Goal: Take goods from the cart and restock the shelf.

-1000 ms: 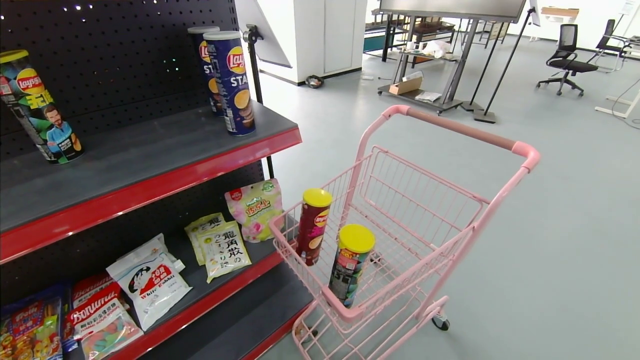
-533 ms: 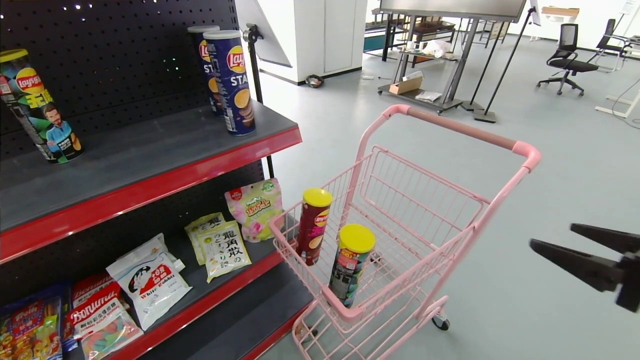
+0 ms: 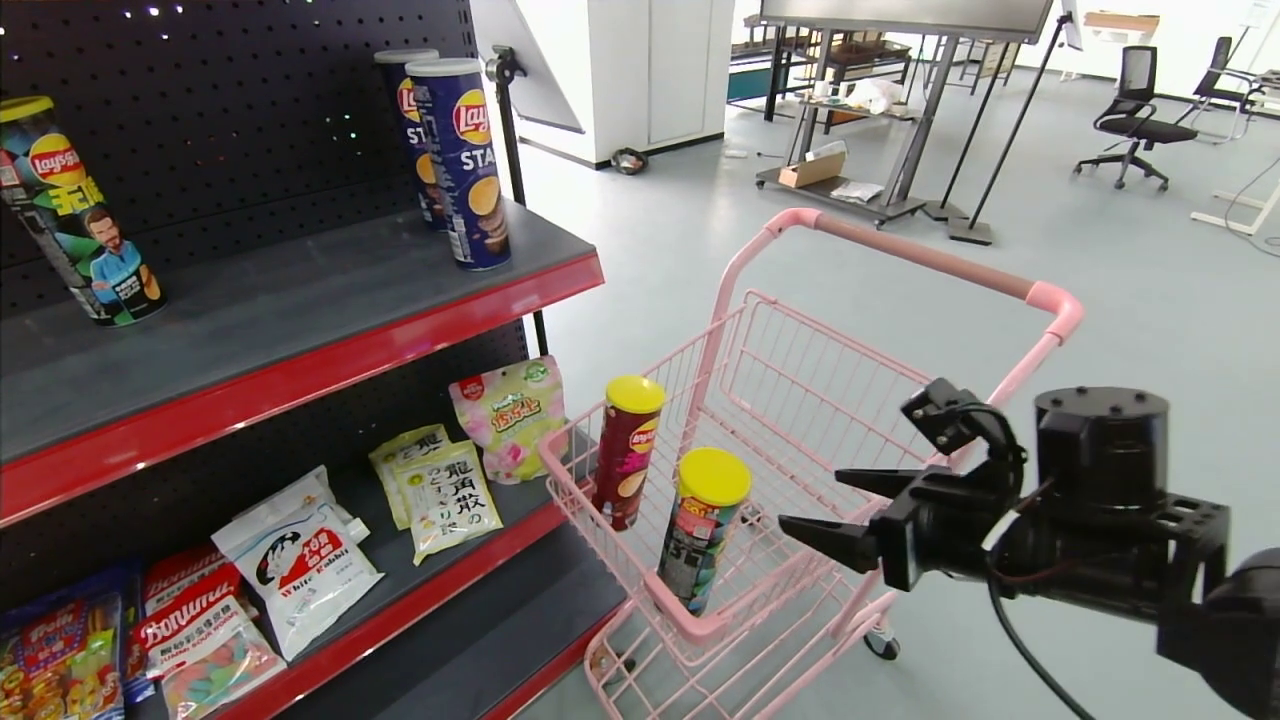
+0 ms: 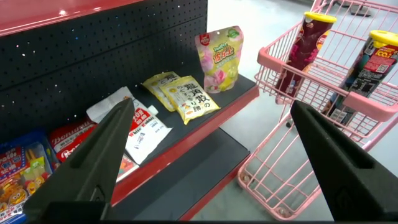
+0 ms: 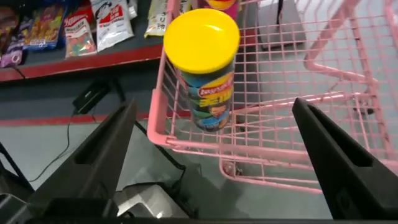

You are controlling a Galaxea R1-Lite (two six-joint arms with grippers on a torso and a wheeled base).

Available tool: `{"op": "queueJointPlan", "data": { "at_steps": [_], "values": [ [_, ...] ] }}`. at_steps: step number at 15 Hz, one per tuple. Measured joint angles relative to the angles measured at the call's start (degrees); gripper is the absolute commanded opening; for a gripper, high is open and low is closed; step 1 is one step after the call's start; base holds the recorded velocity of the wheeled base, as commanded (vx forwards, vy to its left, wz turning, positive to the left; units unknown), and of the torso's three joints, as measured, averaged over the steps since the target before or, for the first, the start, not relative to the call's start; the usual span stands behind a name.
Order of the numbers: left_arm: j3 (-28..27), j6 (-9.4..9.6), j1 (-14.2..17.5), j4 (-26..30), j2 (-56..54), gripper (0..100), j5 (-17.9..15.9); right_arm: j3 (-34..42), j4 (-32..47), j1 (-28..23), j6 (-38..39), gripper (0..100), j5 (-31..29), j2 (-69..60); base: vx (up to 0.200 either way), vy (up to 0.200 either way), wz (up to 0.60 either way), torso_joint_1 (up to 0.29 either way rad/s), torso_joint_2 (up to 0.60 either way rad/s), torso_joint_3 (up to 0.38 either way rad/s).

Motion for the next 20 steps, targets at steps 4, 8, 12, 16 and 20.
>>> {"op": "queueJointPlan", "data": {
  "at_steps": [4,8,12,16,20],
  "values": [
    [0.0,0.0,0.0,0.0,0.0,100,0.0,-1.82,-8.35,2.94,0.0,100,-0.16,10.78,0.0,0.0,0.0,0.0,0.0,0.0],
    [0.0,-0.09,0.0,0.02,0.0,100,0.0,-4.46,-15.53,3.16,0.29,100,0.17,18.05,0.0,0.0,0.0,0.0,0.0,0.0],
    [0.0,-0.13,0.0,0.02,0.0,100,0.0,-7.83,-16.07,4.38,0.41,100,0.26,22.1,0.0,0.0,0.0,0.0,0.0,0.0],
    [0.0,-0.16,-0.02,0.02,0.0,100,0.0,-11.48,-16.24,6.01,0.68,100,0.15,25.84,0.0,0.0,0.0,0.0,0.0,0.0],
    [0.0,-0.16,0.0,0.02,0.0,100,0.0,-13.97,-16.54,6.53,1.12,100,-0.11,28.9,0.0,0.0,0.0,0.0,0.0,0.0]
  ]
}}
